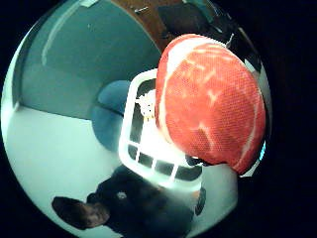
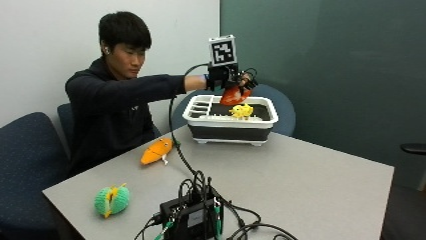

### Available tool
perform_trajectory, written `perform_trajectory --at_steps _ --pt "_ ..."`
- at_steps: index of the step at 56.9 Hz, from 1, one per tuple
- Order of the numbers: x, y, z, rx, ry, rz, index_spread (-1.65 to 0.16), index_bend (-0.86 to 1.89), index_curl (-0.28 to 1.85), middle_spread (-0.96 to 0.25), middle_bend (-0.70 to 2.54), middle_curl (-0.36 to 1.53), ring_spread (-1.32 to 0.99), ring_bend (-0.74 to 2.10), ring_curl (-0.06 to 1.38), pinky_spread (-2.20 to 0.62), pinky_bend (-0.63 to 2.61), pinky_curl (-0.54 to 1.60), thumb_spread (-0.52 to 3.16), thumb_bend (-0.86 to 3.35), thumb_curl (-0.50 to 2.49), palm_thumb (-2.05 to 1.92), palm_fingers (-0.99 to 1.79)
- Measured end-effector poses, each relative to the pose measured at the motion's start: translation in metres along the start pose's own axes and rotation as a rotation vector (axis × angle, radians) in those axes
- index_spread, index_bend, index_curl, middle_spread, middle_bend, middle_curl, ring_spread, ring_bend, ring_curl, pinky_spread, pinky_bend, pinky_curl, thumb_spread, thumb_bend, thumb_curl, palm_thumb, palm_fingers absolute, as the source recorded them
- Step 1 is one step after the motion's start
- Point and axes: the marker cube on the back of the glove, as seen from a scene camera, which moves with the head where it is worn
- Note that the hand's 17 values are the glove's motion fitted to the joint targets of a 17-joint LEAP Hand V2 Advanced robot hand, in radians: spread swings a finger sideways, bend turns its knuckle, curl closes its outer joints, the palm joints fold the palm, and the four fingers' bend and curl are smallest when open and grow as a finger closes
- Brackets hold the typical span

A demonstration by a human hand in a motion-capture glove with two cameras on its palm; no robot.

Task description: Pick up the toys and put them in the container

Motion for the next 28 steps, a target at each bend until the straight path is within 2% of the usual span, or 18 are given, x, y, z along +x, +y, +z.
perform_trajectory --at_steps 2,6,9,11,14,15,16,17,23,28 --pt "-0.004 -0.005 0.013 -0.009 0.092 -0.052 -0.19 0.94 0.65 -0.30 0.63 0.42 -0.35 0.30 0.20 -0.10 0.46 0.33 1.10 0.02 0.64 0.76 0.39" --pt "-0.023 -0.016 0.039 -0.043 0.145 0.008 -0.20 0.92 0.65 -0.30 0.62 0.43 -0.36 0.32 0.20 -0.13 0.47 0.33 1.11 0.01 0.64 0.75 0.41" --pt "-0.033 -0.019 0.051 -0.121 0.115 0.062 -0.20 0.88 0.65 -0.30 0.61 0.43 -0.37 0.34 0.22 -0.14 0.49 0.34 1.12 0.00 0.64 0.75 0.39" --pt "-0.035 -0.016 0.056 -0.202 0.074 0.047 -0.20 0.87 0.65 -0.28 0.55 0.42 -0.36 0.35 0.23 -0.13 0.52 0.35 1.14 -0.01 0.63 0.73 0.33" --pt "-0.037 -0.008 0.056 -0.303 -0.026 -0.003 -0.21 0.83 0.65 -0.23 0.34 0.37 -0.31 0.34 0.24 -0.11 0.61 0.39 1.19 -0.03 0.60 0.68 0.08" --pt "-0.034 -0.004 0.055 -0.326 -0.053 -0.015 -0.21 0.83 0.66 -0.22 0.33 0.38 -0.31 0.34 0.25 -0.10 0.62 0.40 1.19 -0.03 0.60 0.67 0.07" --pt "-0.031 -0.001 0.054 -0.344 -0.075 -0.021 -0.21 0.70 0.62 -0.18 0.26 0.35 -0.28 0.32 0.25 -0.08 0.68 0.41 1.20 -0.05 0.58 0.63 -0.10" --pt "-0.026 0.003 0.052 -0.359 -0.093 -0.020 -0.21 0.62 0.61 -0.17 0.27 0.36 -0.26 0.31 0.25 -0.08 0.70 0.41 1.20 -0.05 0.57 0.61 -0.13" --pt "0.030 0.025 0.025 -0.348 -0.255 0.144 -0.23 0.29 0.49 -0.10 0.15 0.32 -0.16 0.23 0.22 -0.04 0.74 0.40 1.21 -0.05 0.51 0.49 -0.25" --pt "0.090 0.058 0.000 -0.268 -0.284 0.308 -0.24 0.17 0.43 -0.06 0.11 0.30 -0.11 0.20 0.23 -0.02 0.71 0.39 1.21 -0.06 0.46 0.37 -0.21"
